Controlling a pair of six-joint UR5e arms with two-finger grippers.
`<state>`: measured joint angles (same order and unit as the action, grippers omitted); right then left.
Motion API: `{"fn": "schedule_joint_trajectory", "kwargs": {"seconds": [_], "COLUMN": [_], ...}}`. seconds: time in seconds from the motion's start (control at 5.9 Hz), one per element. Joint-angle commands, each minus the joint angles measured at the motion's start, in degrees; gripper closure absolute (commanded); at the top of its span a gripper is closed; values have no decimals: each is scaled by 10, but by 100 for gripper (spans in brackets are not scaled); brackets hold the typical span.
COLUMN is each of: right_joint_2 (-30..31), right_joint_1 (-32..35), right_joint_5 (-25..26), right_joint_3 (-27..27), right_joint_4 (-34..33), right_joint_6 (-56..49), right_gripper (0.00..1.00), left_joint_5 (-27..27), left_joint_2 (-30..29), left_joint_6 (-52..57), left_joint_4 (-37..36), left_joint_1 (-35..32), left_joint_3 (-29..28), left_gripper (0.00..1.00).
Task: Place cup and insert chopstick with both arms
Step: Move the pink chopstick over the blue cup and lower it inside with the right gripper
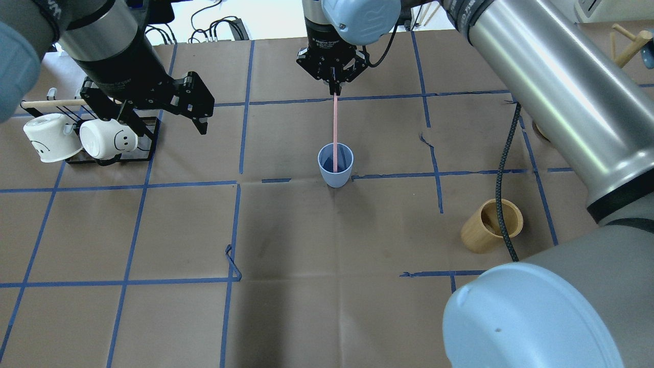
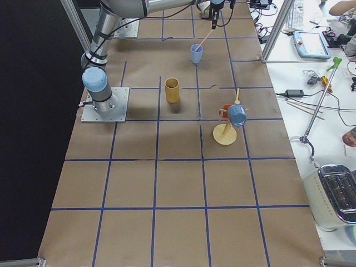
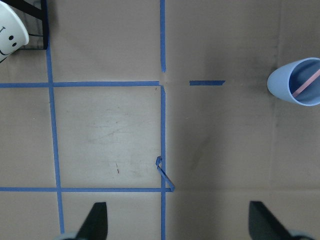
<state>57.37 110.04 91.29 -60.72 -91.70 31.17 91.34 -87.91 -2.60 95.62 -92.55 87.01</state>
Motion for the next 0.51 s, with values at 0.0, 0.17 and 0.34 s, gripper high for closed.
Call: {"fn": "schedule_joint_trajectory", "kwargs": {"seconds": [0.0,0.17,0.34], "right_joint_2": [-1,3,12], "right_joint_1": [0,-3,-14], "right_joint_5": [-1,-5,-8], "right_joint_3": [-42,-41,-28], "right_joint_4": [-56,-65,-58], "right_joint_6": [-6,-15,-18], "right_gripper": [58,1,0], "left_joint_5": [1,2,2], "left_joint_2": [0,0,0], "left_joint_6": [0,0,0], "left_joint_4": [0,0,0], "left_joint_1": [1,0,0], "left_joint_3": [-1,-1,-2], "left_gripper": [1,1,1]}}
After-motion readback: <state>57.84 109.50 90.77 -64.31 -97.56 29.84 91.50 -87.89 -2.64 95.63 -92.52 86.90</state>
